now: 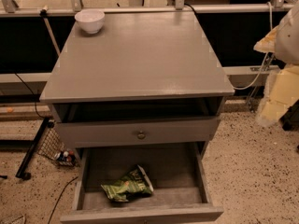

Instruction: Pick green jalapeno chip bag from middle drawer and place on counter

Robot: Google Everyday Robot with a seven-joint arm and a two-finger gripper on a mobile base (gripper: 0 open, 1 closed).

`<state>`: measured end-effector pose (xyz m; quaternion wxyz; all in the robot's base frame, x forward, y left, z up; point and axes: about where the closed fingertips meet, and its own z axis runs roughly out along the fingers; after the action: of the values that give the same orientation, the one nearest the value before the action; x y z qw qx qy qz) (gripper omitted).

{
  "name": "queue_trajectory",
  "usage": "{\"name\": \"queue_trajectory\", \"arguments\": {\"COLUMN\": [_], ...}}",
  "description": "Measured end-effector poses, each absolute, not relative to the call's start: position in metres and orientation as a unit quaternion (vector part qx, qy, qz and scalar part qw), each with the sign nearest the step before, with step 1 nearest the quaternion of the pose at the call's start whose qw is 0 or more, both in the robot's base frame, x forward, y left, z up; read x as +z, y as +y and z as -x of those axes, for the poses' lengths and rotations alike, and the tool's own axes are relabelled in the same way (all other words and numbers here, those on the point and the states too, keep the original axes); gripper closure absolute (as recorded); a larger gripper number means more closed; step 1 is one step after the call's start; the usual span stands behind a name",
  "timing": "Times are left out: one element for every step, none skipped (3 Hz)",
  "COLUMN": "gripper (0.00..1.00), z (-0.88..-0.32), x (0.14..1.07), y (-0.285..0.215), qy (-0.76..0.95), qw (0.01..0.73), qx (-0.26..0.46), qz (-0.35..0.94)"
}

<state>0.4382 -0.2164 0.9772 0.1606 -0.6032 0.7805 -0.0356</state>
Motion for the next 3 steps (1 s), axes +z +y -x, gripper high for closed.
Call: {"name": "queue_trajectory", "arguments": {"gripper": [0.0,0.0,0.0], "z": [-0.438,-0.441,-0.443], "x": [0.977,0.955,0.924], "y": [-0.216,-0.21,-0.198], "qy": [0.78,0.783,0.777], "qw": [0.161,0.162,0.162], "qx": [-0.036,-0.026,-0.012], "qz": [0.603,0.6,0.608]}}
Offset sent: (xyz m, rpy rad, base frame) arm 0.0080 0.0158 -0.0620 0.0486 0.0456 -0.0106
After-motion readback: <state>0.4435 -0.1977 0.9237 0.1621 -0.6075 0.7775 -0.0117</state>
